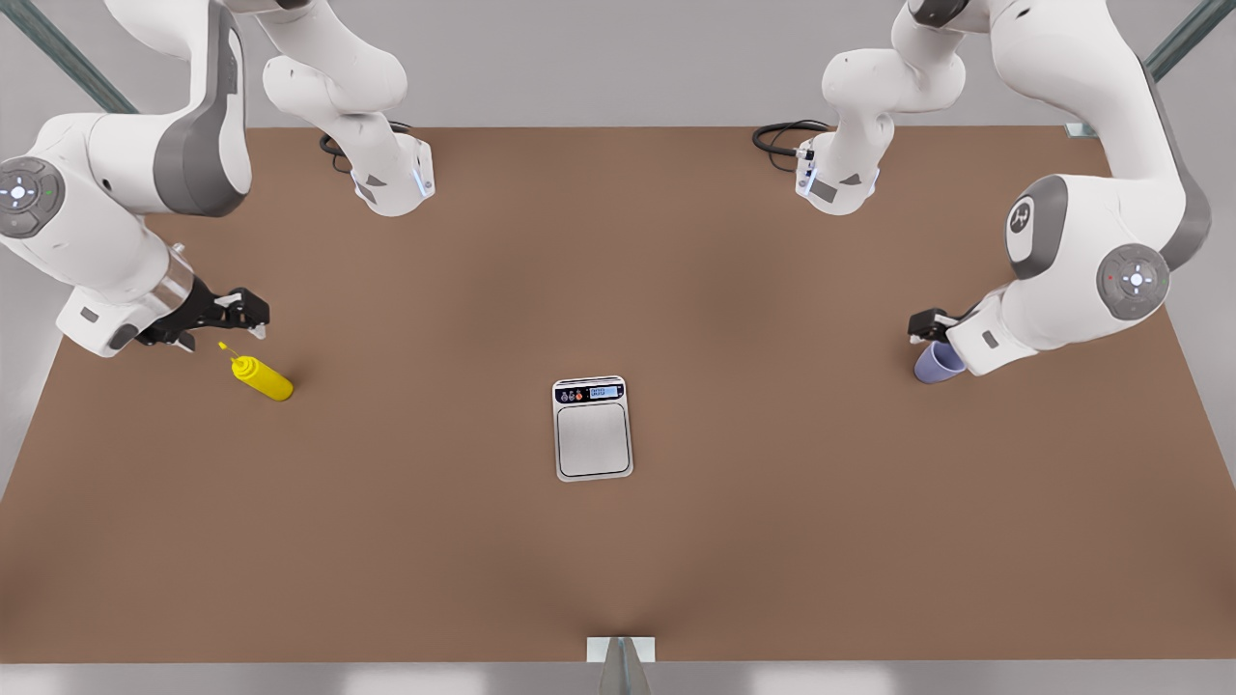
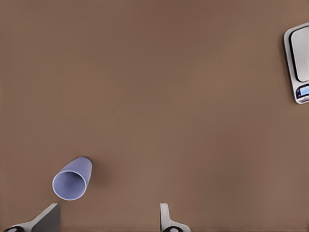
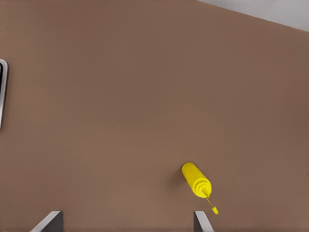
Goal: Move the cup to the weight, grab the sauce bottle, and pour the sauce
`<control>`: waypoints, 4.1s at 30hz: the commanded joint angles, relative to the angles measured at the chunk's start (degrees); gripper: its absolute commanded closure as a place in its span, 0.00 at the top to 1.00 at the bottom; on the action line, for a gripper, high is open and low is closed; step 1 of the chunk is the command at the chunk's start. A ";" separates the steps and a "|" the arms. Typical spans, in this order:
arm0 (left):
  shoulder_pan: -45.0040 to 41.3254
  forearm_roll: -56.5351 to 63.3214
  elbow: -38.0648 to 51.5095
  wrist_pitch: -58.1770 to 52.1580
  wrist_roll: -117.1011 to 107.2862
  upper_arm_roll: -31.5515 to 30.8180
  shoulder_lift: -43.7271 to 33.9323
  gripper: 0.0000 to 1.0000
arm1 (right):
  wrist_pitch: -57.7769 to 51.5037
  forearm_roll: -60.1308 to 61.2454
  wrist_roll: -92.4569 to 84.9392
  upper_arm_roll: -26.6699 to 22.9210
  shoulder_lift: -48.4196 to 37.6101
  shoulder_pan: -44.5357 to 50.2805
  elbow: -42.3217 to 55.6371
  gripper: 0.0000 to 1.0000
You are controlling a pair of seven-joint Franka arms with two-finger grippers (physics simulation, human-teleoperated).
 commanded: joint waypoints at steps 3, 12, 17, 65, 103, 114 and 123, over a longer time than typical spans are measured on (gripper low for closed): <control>0.08 0.08 0.12 -0.42 1.81 -0.01 -0.10 1.00 | 0.31 0.76 -2.69 -0.06 0.09 -0.75 -0.10 1.00; 13.88 3.16 -23.52 28.75 7.17 -0.10 2.18 1.00 | 0.22 10.52 -57.36 -0.15 11.60 -25.27 0.16 1.00; 16.43 2.98 -25.63 32.18 7.87 0.34 2.71 1.00 | -1.97 18.61 -83.72 -0.15 24.07 -29.40 4.98 1.00; -10.37 5.53 16.38 23.13 -66.82 -17.94 30.13 0.21 | -9.53 47.44 -160.28 -0.15 42.81 -43.47 -3.18 1.00; -7.32 7.71 31.15 -3.82 -46.15 -19.70 29.10 1.00 | -8.92 50.60 -159.14 1.96 45.71 -39.86 -3.53 0.95; 5.09 11.51 -1.20 7.49 -7.86 -16.71 -3.53 1.00 | -9.45 50.60 -158.18 1.96 45.44 -39.95 -3.53 0.65; 9.22 3.16 2.23 0.63 -7.51 -16.62 -3.17 1.00 | -8.83 53.50 -142.01 2.93 40.00 -28.97 -2.48 0.62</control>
